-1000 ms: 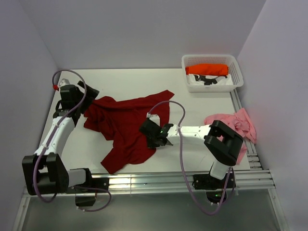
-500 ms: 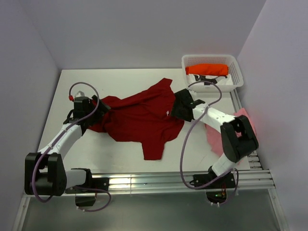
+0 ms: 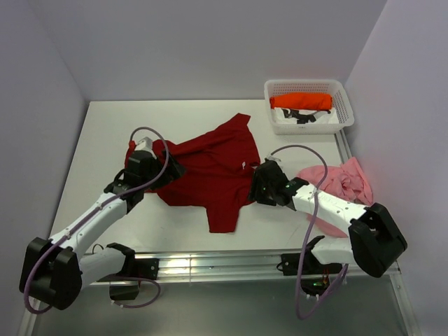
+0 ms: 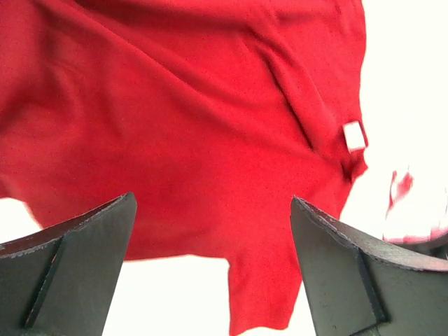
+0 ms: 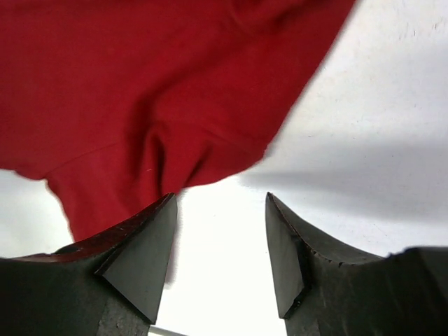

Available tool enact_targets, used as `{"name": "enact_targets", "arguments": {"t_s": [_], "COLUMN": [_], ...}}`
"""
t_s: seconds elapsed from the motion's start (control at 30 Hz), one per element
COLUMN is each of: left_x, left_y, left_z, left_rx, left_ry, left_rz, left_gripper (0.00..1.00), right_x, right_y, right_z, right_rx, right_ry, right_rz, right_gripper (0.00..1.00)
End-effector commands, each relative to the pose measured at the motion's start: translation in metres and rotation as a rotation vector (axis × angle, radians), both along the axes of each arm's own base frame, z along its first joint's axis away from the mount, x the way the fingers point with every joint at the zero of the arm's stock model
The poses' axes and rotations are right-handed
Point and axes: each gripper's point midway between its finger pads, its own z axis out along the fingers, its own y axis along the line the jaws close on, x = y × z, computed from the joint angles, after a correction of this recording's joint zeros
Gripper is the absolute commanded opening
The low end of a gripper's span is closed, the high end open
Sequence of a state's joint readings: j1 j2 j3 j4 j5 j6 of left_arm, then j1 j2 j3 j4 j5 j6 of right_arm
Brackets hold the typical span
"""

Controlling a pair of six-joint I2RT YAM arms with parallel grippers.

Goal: Roll the t-shirts
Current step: Flatten the tshirt

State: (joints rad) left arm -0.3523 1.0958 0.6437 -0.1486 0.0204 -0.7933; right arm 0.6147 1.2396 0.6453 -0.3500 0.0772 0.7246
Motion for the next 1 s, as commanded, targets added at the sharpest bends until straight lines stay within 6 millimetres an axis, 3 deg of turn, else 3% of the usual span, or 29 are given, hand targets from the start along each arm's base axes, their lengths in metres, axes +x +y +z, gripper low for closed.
{"name": "enact_targets", "arguments": {"t_s": [0.0,0.33,0.43,0.47,0.5,0.57,0.8,0.9,0.97], "left_x": [-0.015,-0.042,-0.046,-0.047,-0.049,-0.05,-0.058,-0.053,-0.049], "left_y": [-0.014,-0.046,-0.049,-0.049,-0.05,-0.05,-0.054,-0.05,-0.048], "left_z": [-0.003,-0.044,-0.059,-0.062,-0.066,-0.071,-0.094,-0.113,-0.121], "left_rx": [0.011,0.041,0.059,0.066,0.073,0.091,0.146,0.197,0.223], "left_ry": [0.005,0.097,0.134,0.143,0.153,0.172,0.236,0.257,0.27], "left_rz": [-0.052,-0.164,-0.179,-0.185,-0.19,-0.196,-0.239,-0.216,-0.206], "left_gripper": [0.97,0.94,0.93,0.93,0.93,0.93,0.92,0.91,0.91], "right_x": [0.009,0.024,0.027,0.029,0.026,0.03,0.03,0.05,0.058], "right_y": [0.006,0.005,0.003,0.0,-0.003,-0.011,-0.053,-0.057,-0.059], "right_z": [-0.004,-0.031,-0.035,-0.035,-0.038,-0.033,0.003,0.03,0.034], "right_rx": [0.024,-0.059,-0.089,-0.103,-0.126,-0.166,-0.319,-0.377,-0.432], "right_ry": [-0.014,0.044,0.053,0.048,0.063,0.051,-0.034,-0.08,-0.076], "right_rz": [-0.038,-0.126,-0.144,-0.152,-0.154,-0.178,-0.26,-0.272,-0.278], "right_gripper": [0.6,0.54,0.39,0.25,0.17,0.0,0.0,0.0,0.0]}}
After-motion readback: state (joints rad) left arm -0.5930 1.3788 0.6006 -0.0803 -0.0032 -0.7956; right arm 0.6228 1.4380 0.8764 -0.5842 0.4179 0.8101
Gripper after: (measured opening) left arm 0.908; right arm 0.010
